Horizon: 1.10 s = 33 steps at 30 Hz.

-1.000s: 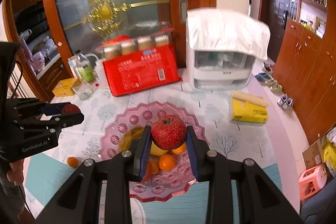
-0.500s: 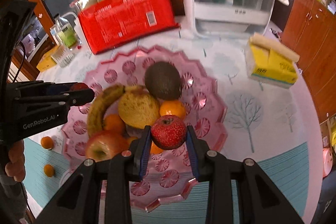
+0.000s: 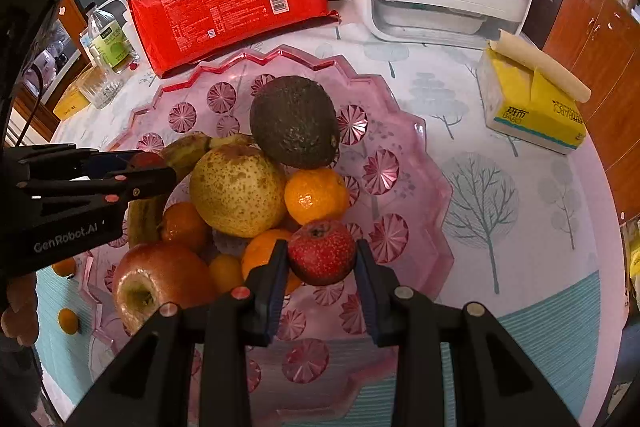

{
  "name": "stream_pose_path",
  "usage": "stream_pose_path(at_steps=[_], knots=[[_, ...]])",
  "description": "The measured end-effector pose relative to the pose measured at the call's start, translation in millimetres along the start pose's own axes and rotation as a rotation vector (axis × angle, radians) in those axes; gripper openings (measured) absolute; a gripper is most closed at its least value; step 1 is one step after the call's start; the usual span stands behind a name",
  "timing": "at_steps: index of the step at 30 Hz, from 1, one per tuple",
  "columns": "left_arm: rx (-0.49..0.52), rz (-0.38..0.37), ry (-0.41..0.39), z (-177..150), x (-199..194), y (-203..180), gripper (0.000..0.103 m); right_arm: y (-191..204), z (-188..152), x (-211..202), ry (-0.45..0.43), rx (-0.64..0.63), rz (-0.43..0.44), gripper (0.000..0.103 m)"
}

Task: Organize fruits
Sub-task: 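Open the left gripper to drop its red fruit while the right gripper releases its red fruit into the bowl, then withdraw both open grippers toward the two small oranges on the runner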

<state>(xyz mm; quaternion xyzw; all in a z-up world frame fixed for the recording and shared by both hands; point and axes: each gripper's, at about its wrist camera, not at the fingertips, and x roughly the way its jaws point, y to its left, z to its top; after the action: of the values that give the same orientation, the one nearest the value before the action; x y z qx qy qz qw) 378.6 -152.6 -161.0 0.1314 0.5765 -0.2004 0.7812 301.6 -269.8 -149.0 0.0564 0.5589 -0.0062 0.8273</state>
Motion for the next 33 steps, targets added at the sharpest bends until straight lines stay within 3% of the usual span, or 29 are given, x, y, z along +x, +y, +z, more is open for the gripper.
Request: stream_pose_path(at_steps=[2,5,7,9,33], knots=[[0.005,0.003,-0.003,-1,-1,0,0.034,1,0,1,0.007,0.003,0.004,0.033],[0.011,0.009,-0.017,-2,-6,-1,0.051,0,0,0,0.007,0.014,0.018,0.035],[0.015,0.030,-0.032,-4,-11,-1,0.069,0,1,-2,-0.004,0.021,0.018,0.043],[0.013,0.050,-0.041,-5,-15,-1,0.078,0,1,-8,-0.018,0.032,0.026,0.045],[0.012,-0.033,-0.072,-45,-75,-10,0.080,16,-15,-58,-0.078,0.030,0.023,0.046]])
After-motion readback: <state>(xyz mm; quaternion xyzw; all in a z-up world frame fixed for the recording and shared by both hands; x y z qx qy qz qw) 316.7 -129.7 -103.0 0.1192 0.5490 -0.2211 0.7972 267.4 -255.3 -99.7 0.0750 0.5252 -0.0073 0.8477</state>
